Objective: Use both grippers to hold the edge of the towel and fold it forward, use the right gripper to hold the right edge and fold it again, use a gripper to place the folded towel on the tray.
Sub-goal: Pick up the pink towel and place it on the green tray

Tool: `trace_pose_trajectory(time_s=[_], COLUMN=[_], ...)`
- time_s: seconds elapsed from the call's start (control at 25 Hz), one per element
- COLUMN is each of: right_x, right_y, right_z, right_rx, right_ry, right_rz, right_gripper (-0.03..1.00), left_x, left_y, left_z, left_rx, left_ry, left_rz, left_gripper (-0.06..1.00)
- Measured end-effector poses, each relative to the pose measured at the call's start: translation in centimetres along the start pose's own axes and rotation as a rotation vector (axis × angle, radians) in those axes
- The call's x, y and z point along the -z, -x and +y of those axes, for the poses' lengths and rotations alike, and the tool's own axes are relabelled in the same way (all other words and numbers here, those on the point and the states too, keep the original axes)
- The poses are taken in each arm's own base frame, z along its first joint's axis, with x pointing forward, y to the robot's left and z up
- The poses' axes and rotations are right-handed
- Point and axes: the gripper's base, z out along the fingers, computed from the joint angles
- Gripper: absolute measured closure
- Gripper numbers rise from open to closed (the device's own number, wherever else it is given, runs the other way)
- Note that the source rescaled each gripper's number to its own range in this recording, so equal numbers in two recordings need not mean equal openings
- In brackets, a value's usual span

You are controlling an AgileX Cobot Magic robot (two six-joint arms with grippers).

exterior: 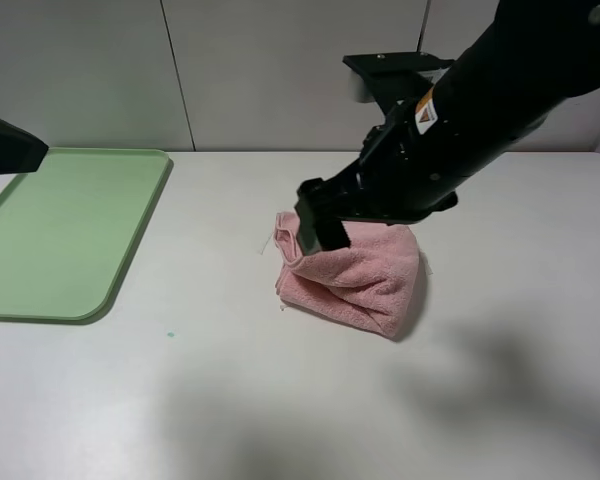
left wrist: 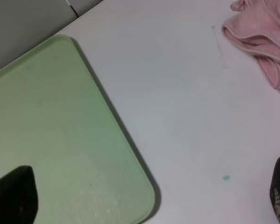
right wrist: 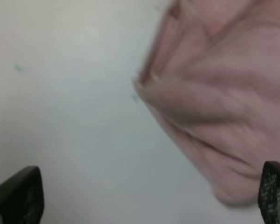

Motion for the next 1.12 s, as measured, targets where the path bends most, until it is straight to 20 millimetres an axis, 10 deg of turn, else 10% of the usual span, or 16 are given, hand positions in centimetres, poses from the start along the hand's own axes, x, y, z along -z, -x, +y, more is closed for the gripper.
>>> trace_pose_trajectory(time_s=[0.72,1.12], right_x=[7.2,10.6], right_y=[-4.8,-11.3], right_z=[-13.1,-15.8], right_rx=[-0.354,-0.639], right_ry=[-0.371,-0.428], right_rz=[0.248,0.167], right_gripper=[-0.03,-0.03], left_x=[0.0,0.0], left_y=[0.0,0.0], left_z=[0.0,0.0], left_rx=[0.000,0.000], left_ry=[0.000,0.000], left_rz=[0.000,0.000], left_gripper=[-0.05,-0.05])
